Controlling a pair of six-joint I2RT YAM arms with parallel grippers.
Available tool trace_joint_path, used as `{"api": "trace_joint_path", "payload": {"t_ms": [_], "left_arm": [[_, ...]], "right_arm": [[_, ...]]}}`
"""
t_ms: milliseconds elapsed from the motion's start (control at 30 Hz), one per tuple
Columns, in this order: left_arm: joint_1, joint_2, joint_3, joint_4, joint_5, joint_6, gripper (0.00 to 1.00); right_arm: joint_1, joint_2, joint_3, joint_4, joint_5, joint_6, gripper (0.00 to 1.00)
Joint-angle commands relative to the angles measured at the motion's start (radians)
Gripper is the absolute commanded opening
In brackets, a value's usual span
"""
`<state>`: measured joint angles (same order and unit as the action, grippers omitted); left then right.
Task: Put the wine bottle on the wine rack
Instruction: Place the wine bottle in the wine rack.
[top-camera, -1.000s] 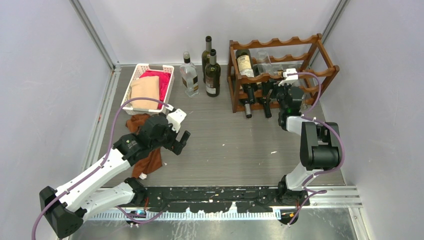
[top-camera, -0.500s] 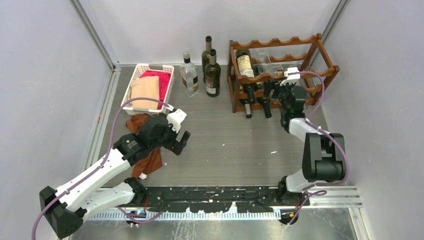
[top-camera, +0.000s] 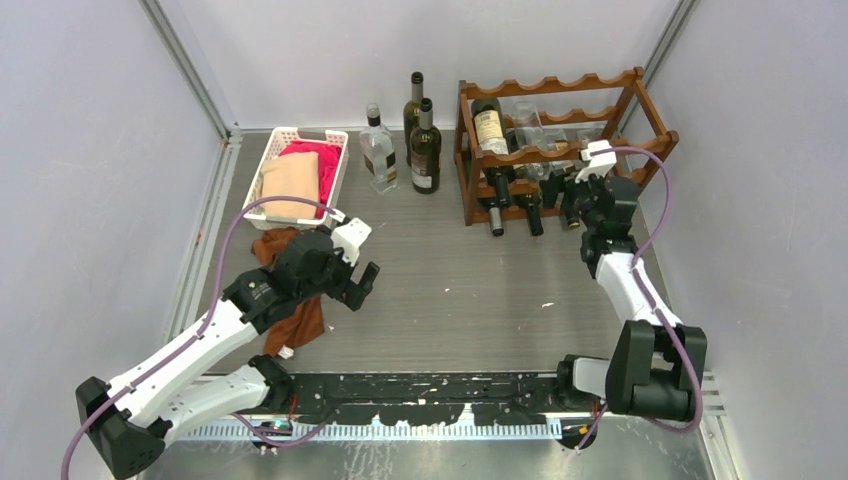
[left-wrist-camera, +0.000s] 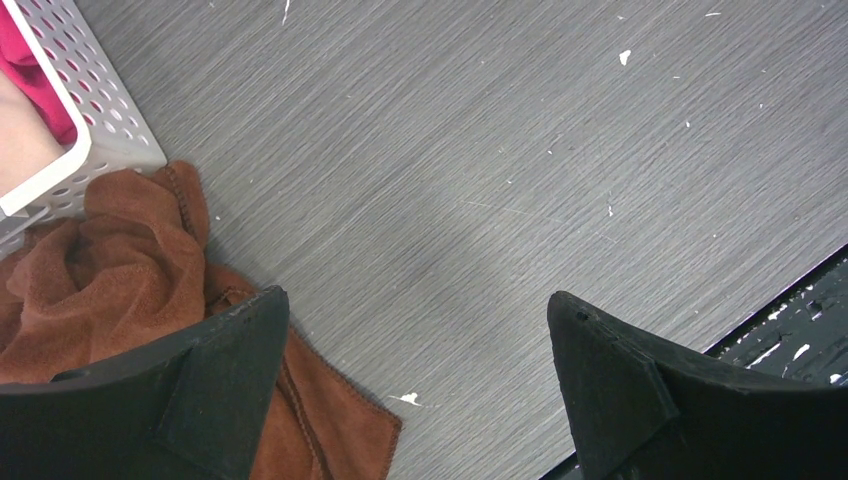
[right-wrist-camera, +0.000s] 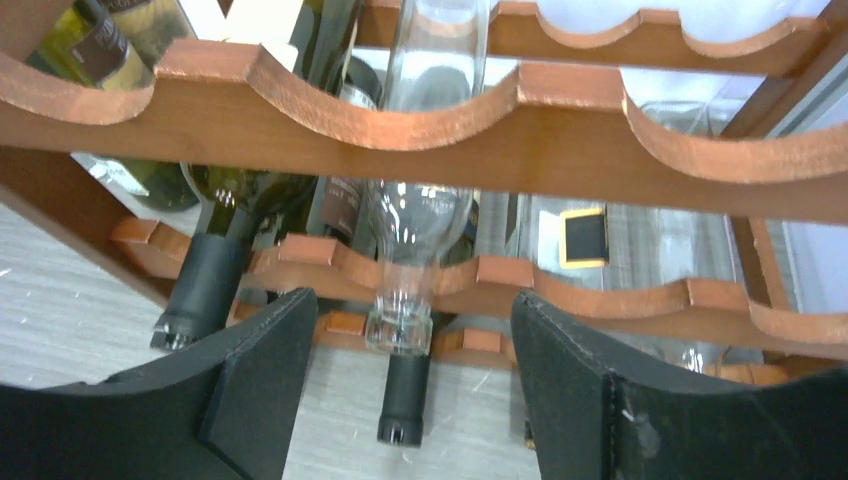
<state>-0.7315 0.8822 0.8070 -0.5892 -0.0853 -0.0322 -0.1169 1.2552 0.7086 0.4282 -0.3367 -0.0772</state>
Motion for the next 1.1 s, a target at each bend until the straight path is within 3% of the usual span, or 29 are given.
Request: {"api": "trace_joint_path", "payload": {"t_ms": [0, 100, 233, 333, 500, 1067], "left_arm": [[0.004, -0.025, 0.006, 0.017, 0.014, 0.015, 1.00], [0.004, -0.025, 0.007, 0.016, 0.017, 0.015, 1.00], [0.004, -0.021, 0.009, 0.017, 0.022, 0.017, 1.00], [0.004, -0.017, 0.011, 0.015, 0.024, 0.017, 1.00], [0.004, -0.020, 0.009, 0.016, 0.024, 0.017, 1.00], [0.004, -0.010, 0.011, 0.015, 0.035, 0.017, 1.00]], "right_arm": [[-0.053, -0.056, 0.102, -0.331, -0.105, -0.037, 0.74], [-0.087, -0.081, 0.138, -0.484, -0.152, -0.084, 0.64], [-0.092, -0.060, 0.153, -0.591, -0.159, -0.115, 0.28], [-0.089, 0.017, 0.200, -0.610, -0.143, -0.084, 0.17], [-0.062, 0.106, 0.253, -0.607, -0.111, -0.058, 0.15], [0.054, 0.161, 0.260, -0.401, 0.097, 0.008, 0.15]]}}
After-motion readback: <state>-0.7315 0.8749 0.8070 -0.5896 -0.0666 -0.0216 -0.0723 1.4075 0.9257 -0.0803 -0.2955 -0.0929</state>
